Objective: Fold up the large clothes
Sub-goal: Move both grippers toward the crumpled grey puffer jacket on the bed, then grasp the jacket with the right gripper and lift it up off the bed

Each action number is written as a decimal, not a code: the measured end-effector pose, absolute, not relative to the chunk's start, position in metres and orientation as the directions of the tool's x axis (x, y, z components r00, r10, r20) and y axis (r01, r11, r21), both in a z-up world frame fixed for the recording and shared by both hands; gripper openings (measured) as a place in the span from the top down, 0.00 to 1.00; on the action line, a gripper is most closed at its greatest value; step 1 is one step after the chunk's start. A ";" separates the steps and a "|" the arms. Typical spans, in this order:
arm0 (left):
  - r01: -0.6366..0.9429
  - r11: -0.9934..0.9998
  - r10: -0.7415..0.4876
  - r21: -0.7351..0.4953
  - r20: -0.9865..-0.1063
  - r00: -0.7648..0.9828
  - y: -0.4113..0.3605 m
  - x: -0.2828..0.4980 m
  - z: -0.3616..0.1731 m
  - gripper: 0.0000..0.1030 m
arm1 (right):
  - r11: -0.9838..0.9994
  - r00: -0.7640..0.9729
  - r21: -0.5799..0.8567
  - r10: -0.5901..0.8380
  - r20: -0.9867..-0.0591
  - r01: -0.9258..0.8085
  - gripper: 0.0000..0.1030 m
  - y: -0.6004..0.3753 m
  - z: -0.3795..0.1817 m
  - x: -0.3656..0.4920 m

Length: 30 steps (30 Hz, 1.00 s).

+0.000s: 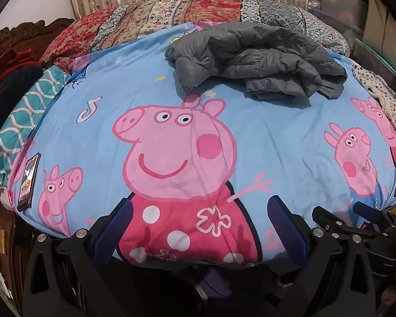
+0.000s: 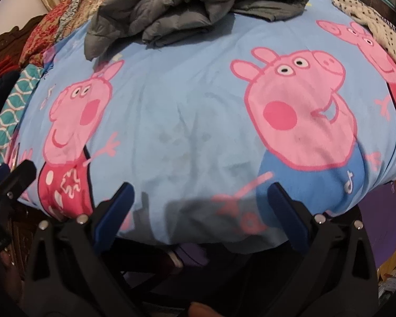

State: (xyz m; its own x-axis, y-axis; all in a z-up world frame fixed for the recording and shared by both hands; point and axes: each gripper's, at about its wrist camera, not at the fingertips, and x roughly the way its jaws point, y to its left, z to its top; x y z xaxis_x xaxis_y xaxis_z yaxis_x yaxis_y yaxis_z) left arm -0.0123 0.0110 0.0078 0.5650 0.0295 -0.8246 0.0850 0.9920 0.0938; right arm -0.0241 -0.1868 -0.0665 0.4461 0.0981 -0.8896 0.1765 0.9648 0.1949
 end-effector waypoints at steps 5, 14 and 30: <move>0.081 0.992 0.035 0.095 -0.833 0.553 0.012 -0.011 0.004 0.08 | 0.964 0.442 0.195 0.098 -0.892 0.179 0.05 -0.187 -0.068 -0.024; 0.073 0.992 0.047 0.103 -0.838 0.543 0.013 -0.008 0.000 0.08 | 0.961 0.419 0.198 0.103 -0.902 0.191 0.05 -0.189 -0.075 -0.019; 0.067 0.989 0.071 0.134 -0.814 0.577 0.042 0.029 -0.029 0.08 | 0.969 0.437 0.211 0.135 -0.889 0.129 0.06 -0.197 -0.075 -0.007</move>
State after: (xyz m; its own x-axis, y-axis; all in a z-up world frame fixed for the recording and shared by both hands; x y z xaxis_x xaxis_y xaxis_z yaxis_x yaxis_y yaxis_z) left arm 0.0286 0.0424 -0.0293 0.5768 0.0708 -0.8138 0.0672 0.9887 0.1337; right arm -0.0073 -0.1973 -0.0754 0.4365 0.1351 -0.8895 0.1292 0.9690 0.2106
